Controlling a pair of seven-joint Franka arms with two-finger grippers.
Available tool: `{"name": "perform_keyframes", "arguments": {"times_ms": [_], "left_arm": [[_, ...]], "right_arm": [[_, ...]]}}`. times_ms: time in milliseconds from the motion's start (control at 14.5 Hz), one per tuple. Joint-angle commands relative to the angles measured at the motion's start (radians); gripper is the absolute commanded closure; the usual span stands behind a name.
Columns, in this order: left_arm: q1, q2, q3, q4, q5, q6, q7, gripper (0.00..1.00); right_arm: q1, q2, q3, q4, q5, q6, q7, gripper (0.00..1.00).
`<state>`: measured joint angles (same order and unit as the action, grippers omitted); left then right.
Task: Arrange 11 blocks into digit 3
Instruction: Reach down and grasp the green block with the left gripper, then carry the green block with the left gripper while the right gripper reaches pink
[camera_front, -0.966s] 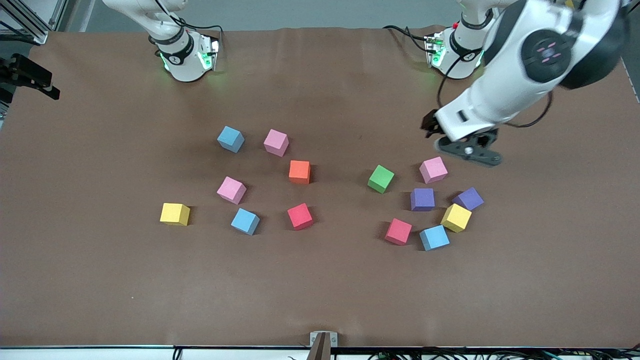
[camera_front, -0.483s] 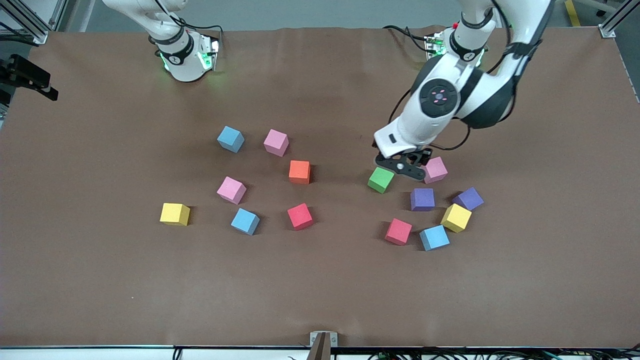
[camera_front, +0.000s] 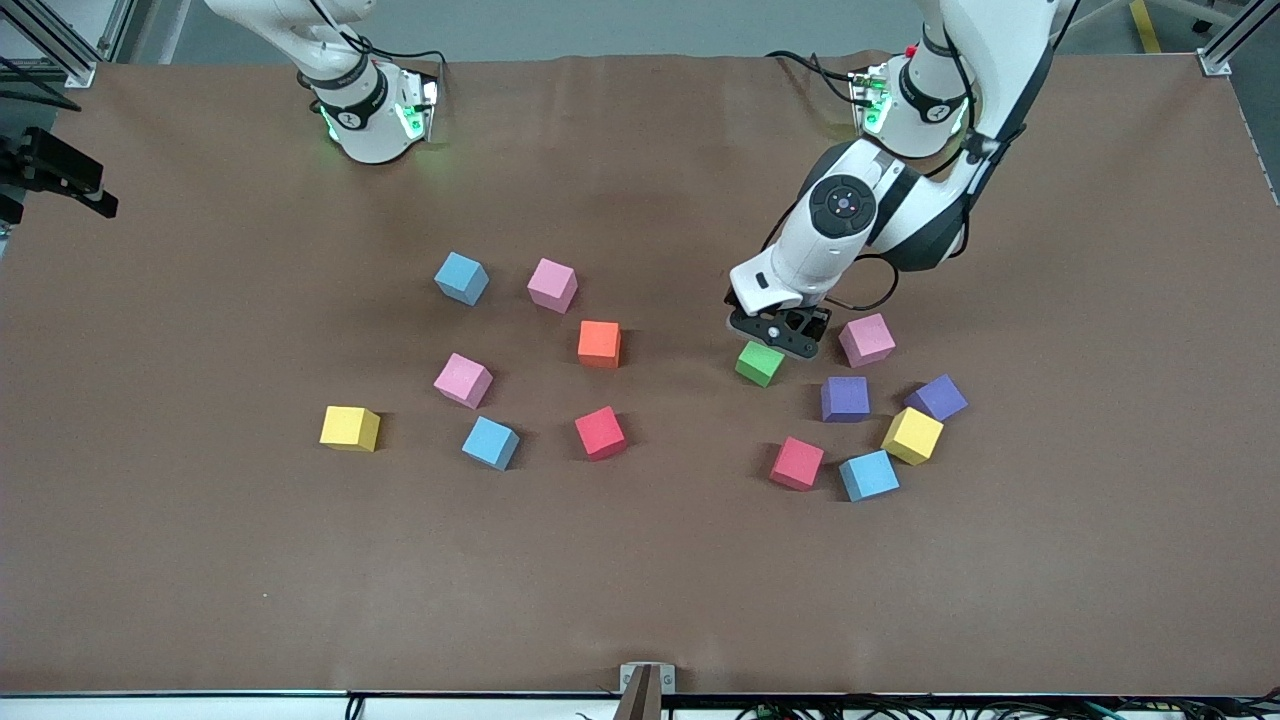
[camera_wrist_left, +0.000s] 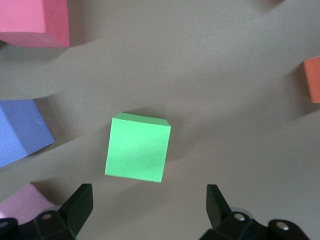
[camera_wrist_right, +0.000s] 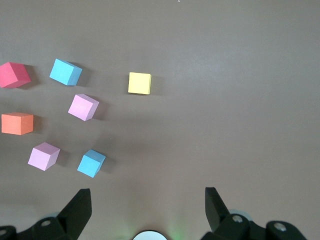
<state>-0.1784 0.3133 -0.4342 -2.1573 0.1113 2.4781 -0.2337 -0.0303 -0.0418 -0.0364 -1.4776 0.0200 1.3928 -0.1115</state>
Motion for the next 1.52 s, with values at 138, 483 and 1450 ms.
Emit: {"name": "perform_keyframes", "arguments": {"times_ms": [138,483,1450], "left_arm": [[0.017,0.062,-0.003,-0.007,0.143,0.071,-0.055,0.0],[0.022,0.145,0.006,0.05,0.194,0.116,-0.067,0.0],[0.011,0.214,0.008,0.102,0.22,0.084,-0.275,0.63]], "right_arm": [[-0.049,0.025,0.009,0.006,-0.006,0.054,-0.019,0.0],[-0.069,0.195,0.009,0.006,-0.005,0.072,-0.017,0.0],[0.177,0.231,0.019,-0.114,0.014,0.21,0.549,0.0]]}}
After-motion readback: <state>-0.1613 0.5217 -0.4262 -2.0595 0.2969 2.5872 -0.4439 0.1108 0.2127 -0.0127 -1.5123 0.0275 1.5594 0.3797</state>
